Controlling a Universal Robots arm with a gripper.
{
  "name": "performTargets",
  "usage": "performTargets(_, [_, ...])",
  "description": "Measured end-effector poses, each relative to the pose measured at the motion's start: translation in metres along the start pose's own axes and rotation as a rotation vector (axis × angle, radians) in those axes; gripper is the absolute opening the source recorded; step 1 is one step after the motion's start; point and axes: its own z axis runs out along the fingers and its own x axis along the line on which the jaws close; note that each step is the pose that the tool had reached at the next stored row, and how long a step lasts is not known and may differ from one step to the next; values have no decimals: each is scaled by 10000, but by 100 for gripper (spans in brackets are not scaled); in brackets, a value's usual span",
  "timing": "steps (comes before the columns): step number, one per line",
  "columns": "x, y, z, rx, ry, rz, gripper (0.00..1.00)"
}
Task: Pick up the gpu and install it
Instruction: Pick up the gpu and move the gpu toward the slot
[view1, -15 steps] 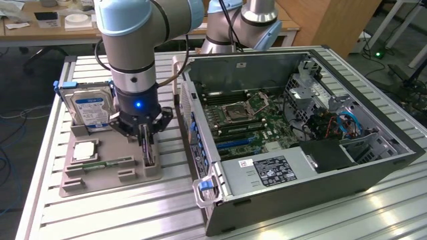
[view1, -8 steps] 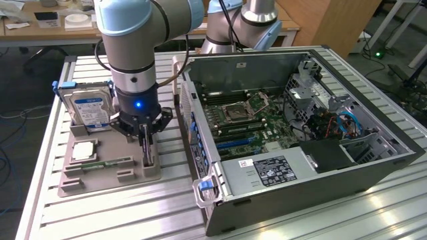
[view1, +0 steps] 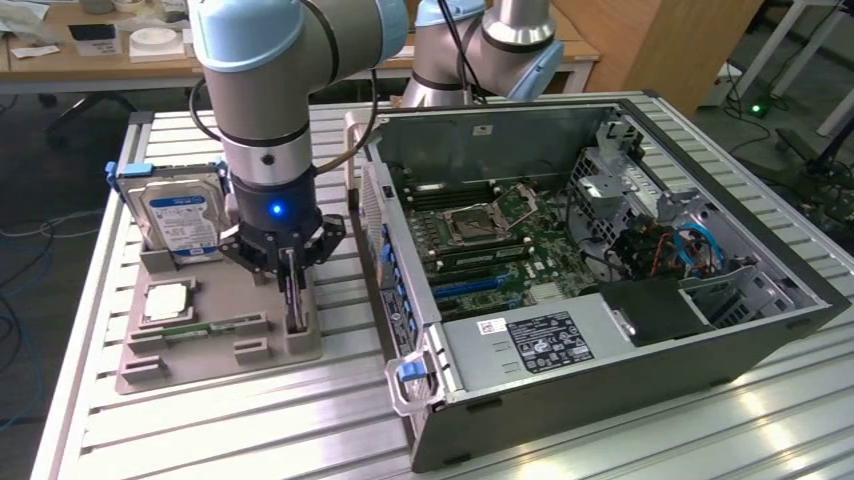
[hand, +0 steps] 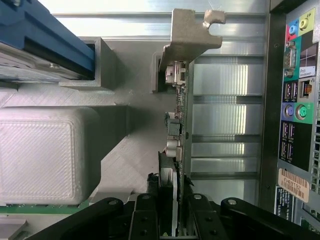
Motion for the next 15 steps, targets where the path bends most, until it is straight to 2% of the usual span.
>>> performTargets(2, [0,0,-2,-1,-1,0,27])
performTargets(4, [0,0,-46,-2,-3,0,27])
performTargets(15, [3,-9,-542,0,0,1,27])
